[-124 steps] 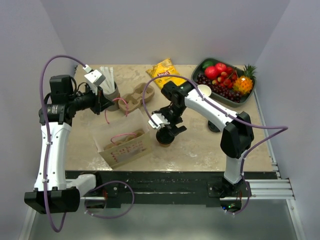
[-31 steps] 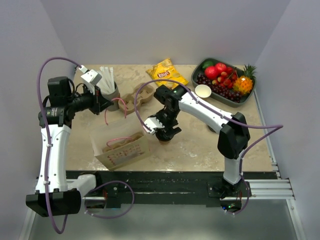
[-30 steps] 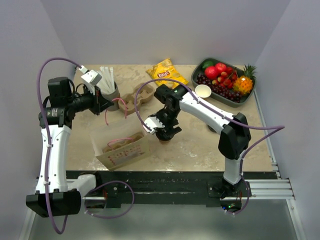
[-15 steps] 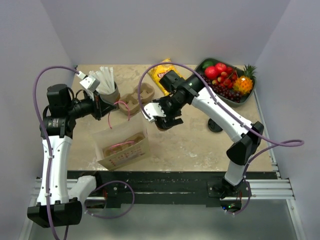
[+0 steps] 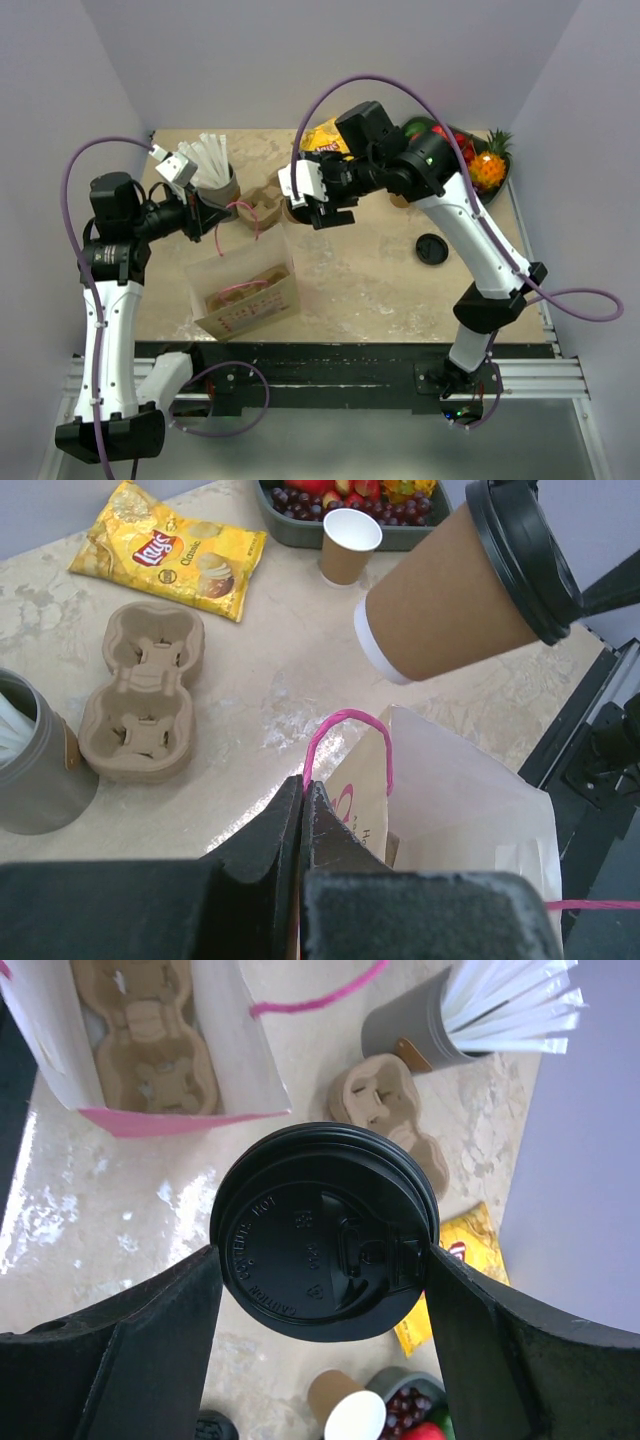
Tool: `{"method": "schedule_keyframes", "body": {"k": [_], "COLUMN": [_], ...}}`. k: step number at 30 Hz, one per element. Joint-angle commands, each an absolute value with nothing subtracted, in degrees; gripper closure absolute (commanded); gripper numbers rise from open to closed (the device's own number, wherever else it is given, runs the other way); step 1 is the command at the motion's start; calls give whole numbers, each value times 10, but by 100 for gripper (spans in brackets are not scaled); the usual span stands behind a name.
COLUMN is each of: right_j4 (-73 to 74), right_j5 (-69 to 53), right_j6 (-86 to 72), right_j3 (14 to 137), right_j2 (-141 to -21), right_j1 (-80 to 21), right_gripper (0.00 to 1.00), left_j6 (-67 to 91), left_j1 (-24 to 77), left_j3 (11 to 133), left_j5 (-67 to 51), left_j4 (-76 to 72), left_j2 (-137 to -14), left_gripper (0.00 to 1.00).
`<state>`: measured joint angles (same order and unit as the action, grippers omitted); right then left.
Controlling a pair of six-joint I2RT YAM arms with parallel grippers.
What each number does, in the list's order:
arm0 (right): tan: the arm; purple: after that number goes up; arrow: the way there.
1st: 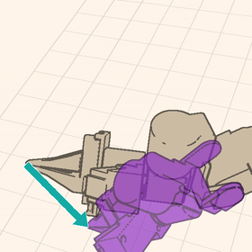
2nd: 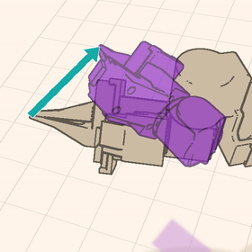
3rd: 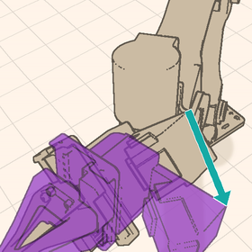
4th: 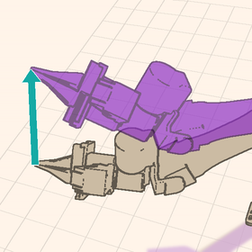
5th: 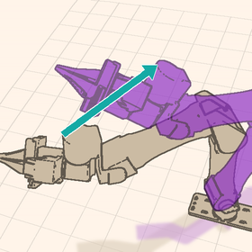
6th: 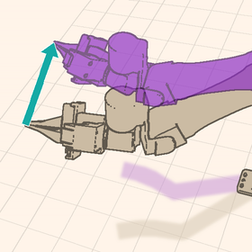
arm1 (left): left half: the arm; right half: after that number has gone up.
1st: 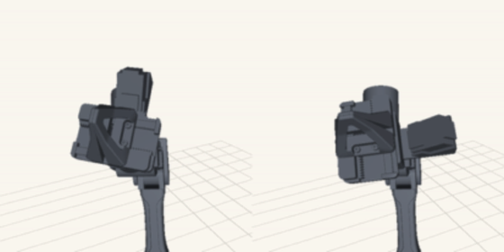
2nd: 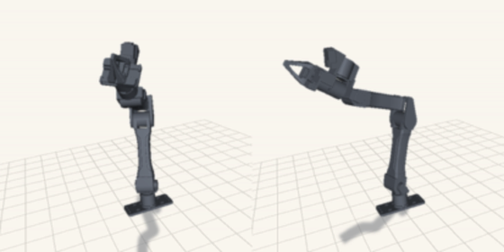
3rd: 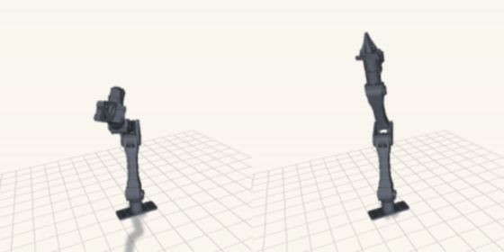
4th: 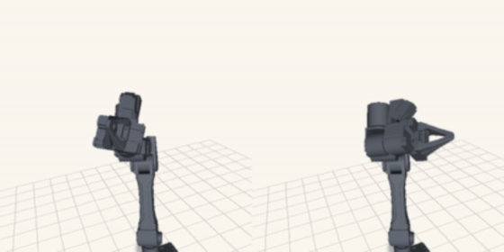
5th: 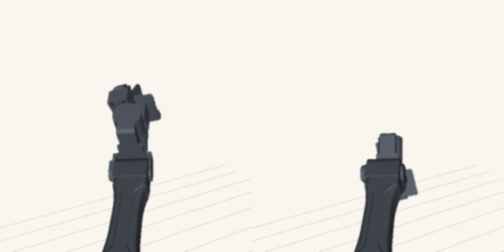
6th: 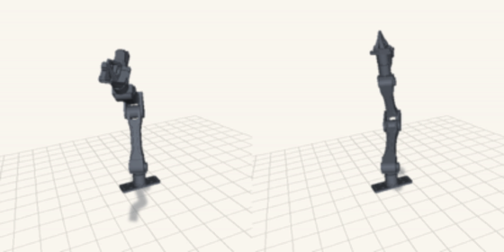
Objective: Pack the takeout coffee
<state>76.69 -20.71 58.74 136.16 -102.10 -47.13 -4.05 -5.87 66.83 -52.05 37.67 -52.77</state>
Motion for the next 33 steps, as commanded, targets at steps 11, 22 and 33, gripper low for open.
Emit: {"method": "schedule_keyframes", "body": {"k": [11, 22, 33], "right_j4": [686, 663, 652], "right_j5": [-225, -185, -96], "right_j6": [441, 396, 407], "right_j3": [1385, 1336, 1262], "right_j2": [-954, -947, -944], "right_j1": [-554, -668, -716], "right_gripper": [100, 100, 100], "left_j6": [-8, 127, 166], "left_j1": [-52, -54, -54], "left_j3": [686, 697, 659], "left_j5": [-516, -553, -609], "left_j4": [322, 272, 258], "left_j2": [-476, -446, -411], "left_gripper": [100, 100, 100]}}
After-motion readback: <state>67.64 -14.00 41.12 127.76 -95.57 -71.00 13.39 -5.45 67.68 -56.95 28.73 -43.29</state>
